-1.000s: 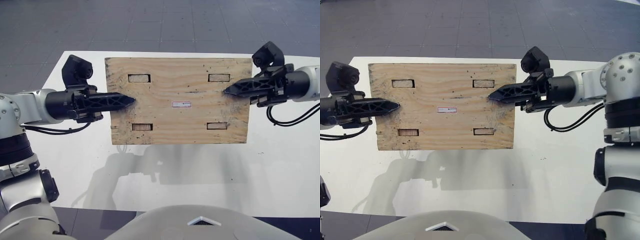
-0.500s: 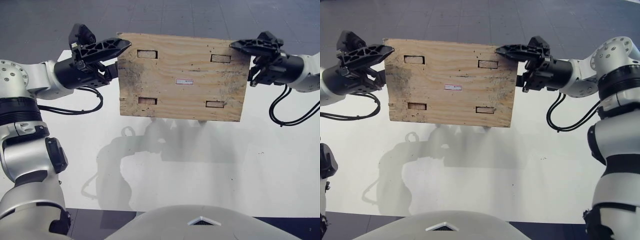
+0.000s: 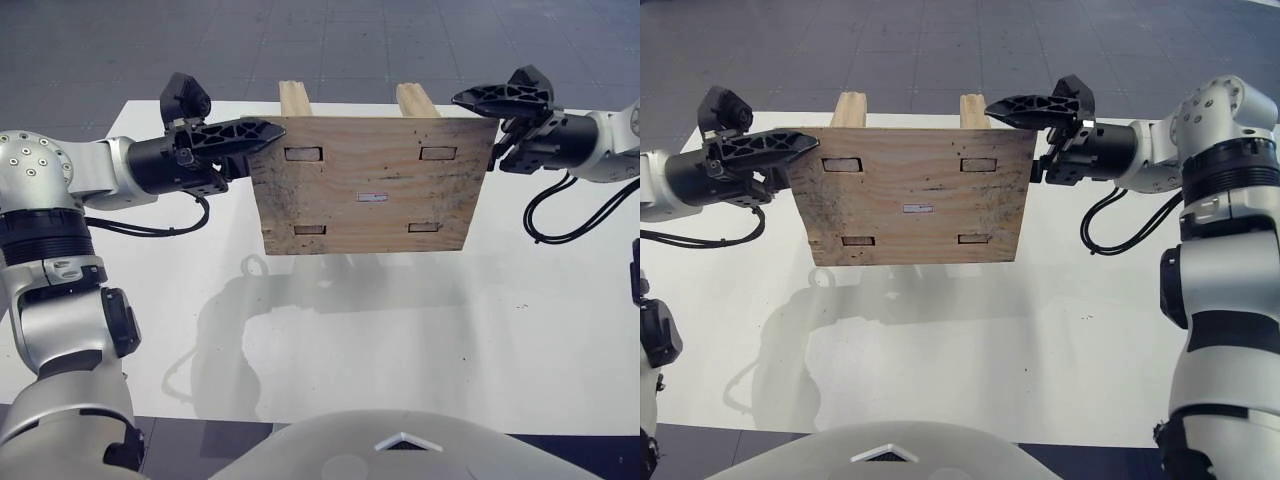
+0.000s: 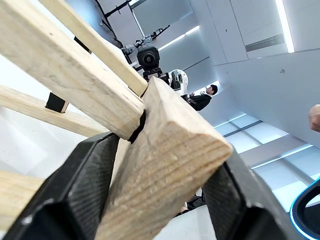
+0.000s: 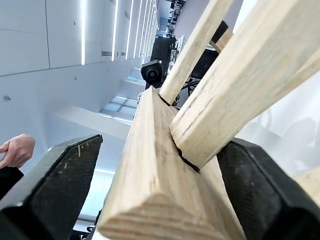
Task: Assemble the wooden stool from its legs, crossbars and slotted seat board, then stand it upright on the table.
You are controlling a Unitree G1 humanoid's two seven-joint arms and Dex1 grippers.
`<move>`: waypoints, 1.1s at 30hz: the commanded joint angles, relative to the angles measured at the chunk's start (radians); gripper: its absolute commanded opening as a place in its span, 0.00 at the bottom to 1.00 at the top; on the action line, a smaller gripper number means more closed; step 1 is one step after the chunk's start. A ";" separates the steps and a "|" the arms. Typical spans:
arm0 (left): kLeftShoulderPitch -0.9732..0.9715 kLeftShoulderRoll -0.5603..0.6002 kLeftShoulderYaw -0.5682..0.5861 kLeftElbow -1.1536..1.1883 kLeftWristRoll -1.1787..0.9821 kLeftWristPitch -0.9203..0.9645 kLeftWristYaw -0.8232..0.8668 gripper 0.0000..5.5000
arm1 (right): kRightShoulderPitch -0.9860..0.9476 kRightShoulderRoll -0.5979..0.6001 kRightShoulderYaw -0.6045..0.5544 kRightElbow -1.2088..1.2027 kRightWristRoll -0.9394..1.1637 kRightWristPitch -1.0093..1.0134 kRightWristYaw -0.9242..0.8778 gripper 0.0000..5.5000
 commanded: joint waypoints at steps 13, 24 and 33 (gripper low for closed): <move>0.098 0.076 -0.040 -0.077 -0.153 0.006 -0.002 0.38 | 0.262 -0.133 0.009 -0.552 -0.143 -0.151 0.223 0.58; 0.106 0.181 -0.171 -0.149 -0.248 0.007 -0.126 0.33 | 0.163 -0.239 0.188 -0.517 0.137 0.001 0.319 0.35; 0.074 0.230 -0.285 -0.190 -0.128 -0.039 -0.216 0.28 | -0.052 -0.344 0.649 -0.409 0.556 0.001 0.303 0.32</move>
